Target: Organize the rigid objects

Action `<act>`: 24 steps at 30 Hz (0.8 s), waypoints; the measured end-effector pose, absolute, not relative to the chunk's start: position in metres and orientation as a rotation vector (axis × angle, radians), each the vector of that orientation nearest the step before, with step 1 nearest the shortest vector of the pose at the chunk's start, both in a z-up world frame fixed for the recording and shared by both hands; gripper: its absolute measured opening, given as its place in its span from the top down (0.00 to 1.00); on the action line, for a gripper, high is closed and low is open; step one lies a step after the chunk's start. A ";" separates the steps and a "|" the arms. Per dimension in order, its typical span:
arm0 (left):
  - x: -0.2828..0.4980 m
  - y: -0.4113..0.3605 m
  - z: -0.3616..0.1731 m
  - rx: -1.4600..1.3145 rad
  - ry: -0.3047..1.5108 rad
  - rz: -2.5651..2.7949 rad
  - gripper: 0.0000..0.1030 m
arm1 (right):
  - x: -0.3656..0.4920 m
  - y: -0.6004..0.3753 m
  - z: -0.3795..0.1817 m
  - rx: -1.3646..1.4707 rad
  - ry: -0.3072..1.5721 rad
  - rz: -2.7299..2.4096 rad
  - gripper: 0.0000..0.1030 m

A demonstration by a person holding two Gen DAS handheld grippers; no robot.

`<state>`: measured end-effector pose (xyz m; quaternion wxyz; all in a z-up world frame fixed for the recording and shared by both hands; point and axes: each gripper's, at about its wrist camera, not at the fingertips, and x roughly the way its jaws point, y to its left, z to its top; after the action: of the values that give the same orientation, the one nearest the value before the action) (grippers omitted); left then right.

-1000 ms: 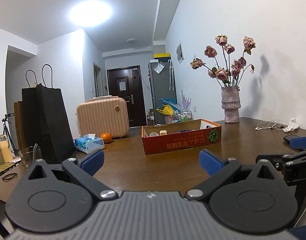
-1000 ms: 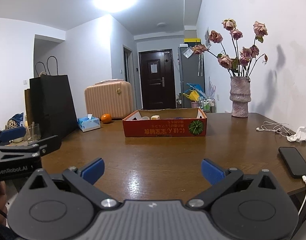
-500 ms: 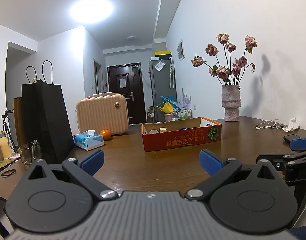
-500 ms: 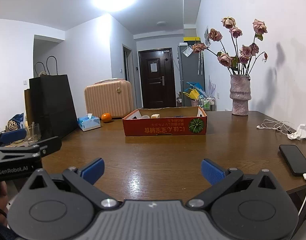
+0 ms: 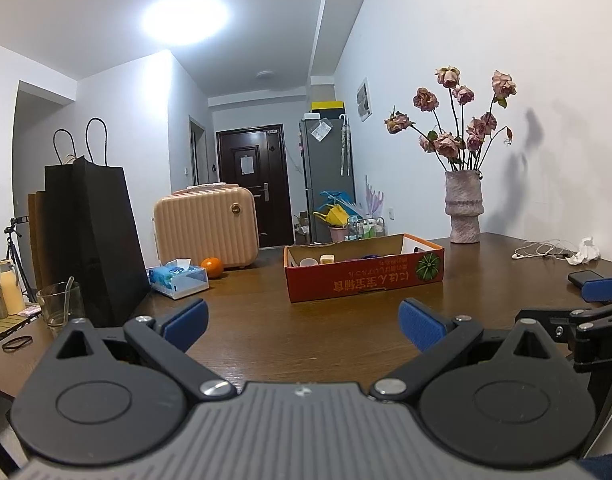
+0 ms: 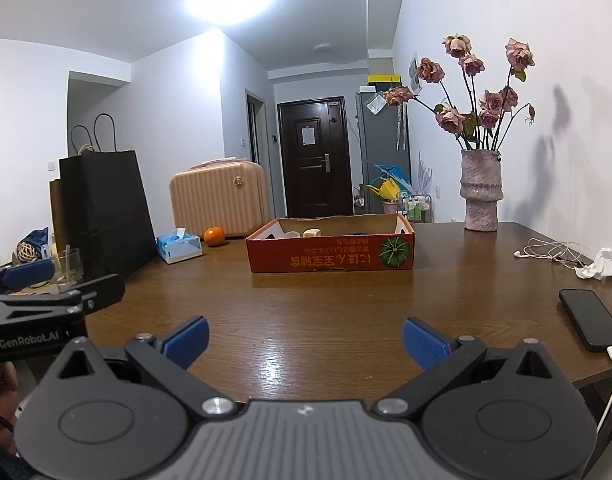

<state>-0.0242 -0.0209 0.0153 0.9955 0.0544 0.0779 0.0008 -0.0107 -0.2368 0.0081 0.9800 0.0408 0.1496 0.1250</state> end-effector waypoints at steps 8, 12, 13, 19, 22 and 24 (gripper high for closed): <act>-0.024 -0.021 0.016 0.096 0.157 0.015 0.00 | -0.010 -0.237 0.008 0.086 0.303 0.253 0.00; -0.025 -0.022 0.016 0.098 0.155 0.014 0.00 | -0.010 -0.238 0.008 0.086 0.303 0.252 0.00; -0.024 -0.022 0.016 0.099 0.157 0.012 0.00 | -0.010 -0.238 0.008 0.087 0.304 0.252 0.00; -0.023 -0.022 0.016 0.097 0.166 0.012 0.00 | -0.010 -0.239 0.008 0.096 0.303 0.247 0.00; -0.023 -0.022 0.016 0.098 0.167 0.014 0.00 | -0.010 -0.239 0.008 0.092 0.301 0.246 0.00; -0.023 -0.022 0.016 0.097 0.168 0.016 0.00 | -0.011 -0.238 0.007 0.090 0.301 0.249 0.00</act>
<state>-0.0227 -0.0217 0.0161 0.9953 0.0484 0.0840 0.0082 -0.0106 -0.2382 0.0074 0.9800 0.0447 0.1494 0.1237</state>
